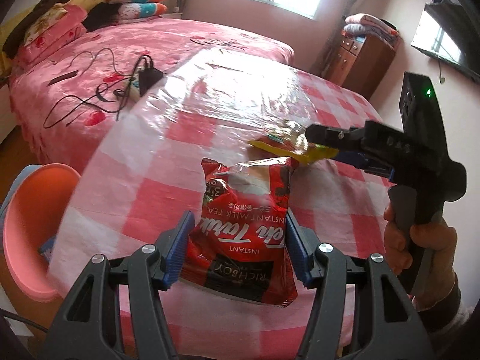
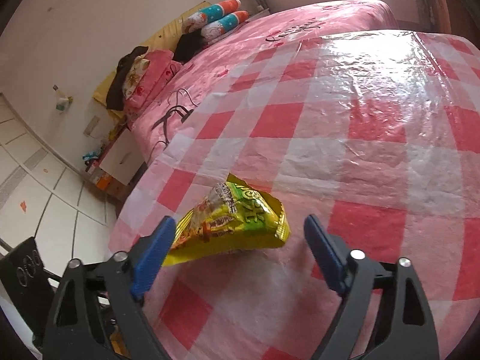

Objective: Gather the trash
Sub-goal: 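Grasp the yellow snack bag with the right gripper while the left holds the red bag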

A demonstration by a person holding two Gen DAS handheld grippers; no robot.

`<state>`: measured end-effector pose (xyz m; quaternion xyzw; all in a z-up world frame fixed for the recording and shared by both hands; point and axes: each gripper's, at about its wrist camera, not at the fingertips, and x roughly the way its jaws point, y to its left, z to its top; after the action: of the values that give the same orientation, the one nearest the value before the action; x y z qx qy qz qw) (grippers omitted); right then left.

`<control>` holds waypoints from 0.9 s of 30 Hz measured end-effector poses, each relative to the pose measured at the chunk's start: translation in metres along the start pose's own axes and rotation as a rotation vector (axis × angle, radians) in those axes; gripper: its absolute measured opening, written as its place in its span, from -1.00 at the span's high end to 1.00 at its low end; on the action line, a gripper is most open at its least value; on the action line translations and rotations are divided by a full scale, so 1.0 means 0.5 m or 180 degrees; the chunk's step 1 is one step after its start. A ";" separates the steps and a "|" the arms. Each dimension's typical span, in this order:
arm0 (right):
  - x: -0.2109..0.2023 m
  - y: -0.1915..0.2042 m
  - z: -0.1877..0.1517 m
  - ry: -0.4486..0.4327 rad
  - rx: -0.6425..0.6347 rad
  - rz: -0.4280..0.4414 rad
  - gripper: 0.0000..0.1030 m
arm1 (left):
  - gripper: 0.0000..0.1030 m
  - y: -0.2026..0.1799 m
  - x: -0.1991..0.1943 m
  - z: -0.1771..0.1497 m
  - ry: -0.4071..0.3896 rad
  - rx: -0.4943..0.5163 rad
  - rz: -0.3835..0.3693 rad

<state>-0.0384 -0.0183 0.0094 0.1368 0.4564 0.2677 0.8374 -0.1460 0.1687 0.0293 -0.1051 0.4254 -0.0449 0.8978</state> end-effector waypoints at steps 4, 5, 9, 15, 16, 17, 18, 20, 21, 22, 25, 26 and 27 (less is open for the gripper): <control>0.017 0.014 0.005 -0.0032 -0.0076 -0.0091 -0.52 | -0.16 0.024 -0.007 0.003 -0.0059 -0.0056 0.0004; 0.022 0.019 0.006 -0.0035 -0.0110 -0.0124 -0.49 | -0.16 0.031 -0.006 0.004 -0.0065 -0.0075 0.0002; 0.035 0.034 0.005 -0.0059 -0.0244 -0.0284 -0.34 | -0.16 0.053 -0.007 0.006 -0.0088 -0.0129 -0.0009; 0.042 0.059 0.003 -0.0140 -0.0459 -0.0492 -0.15 | -0.16 0.076 -0.008 0.005 -0.0113 -0.0197 -0.0028; 0.040 0.061 0.001 -0.0151 -0.0504 -0.0526 -0.12 | -0.16 0.079 -0.009 0.004 -0.0119 -0.0210 -0.0033; 0.041 0.068 -0.001 -0.0169 -0.0567 -0.0573 -0.08 | -0.16 0.082 -0.009 0.004 -0.0123 -0.0220 -0.0032; 0.039 0.072 -0.002 -0.0182 -0.0611 -0.0605 0.00 | -0.16 0.085 -0.010 0.005 -0.0127 -0.0233 -0.0035; 0.038 0.084 -0.003 -0.0199 -0.0717 -0.0693 0.14 | -0.16 0.091 -0.011 0.005 -0.0131 -0.0248 -0.0044; 0.037 0.089 -0.003 -0.0200 -0.0763 -0.0719 0.23 | -0.16 0.095 -0.012 0.004 -0.0140 -0.0257 -0.0047; 0.036 0.094 -0.002 -0.0210 -0.0801 -0.0747 0.35 | -0.16 0.098 -0.014 0.004 -0.0152 -0.0264 -0.0049; 0.035 0.099 0.000 -0.0217 -0.0817 -0.0756 0.50 | -0.16 0.108 -0.019 0.004 -0.0178 -0.0287 -0.0050; 0.035 0.102 0.000 -0.0216 -0.0837 -0.0771 0.53 | -0.17 0.111 -0.021 0.003 -0.0187 -0.0296 -0.0049; 0.034 0.102 0.001 -0.0215 -0.0852 -0.0783 0.55 | -0.17 0.114 -0.022 0.003 -0.0194 -0.0302 -0.0049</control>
<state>-0.0471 0.0333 0.0221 -0.0239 0.4017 0.2169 0.8894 -0.1524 0.2263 0.0257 -0.1522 0.3987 -0.0283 0.9039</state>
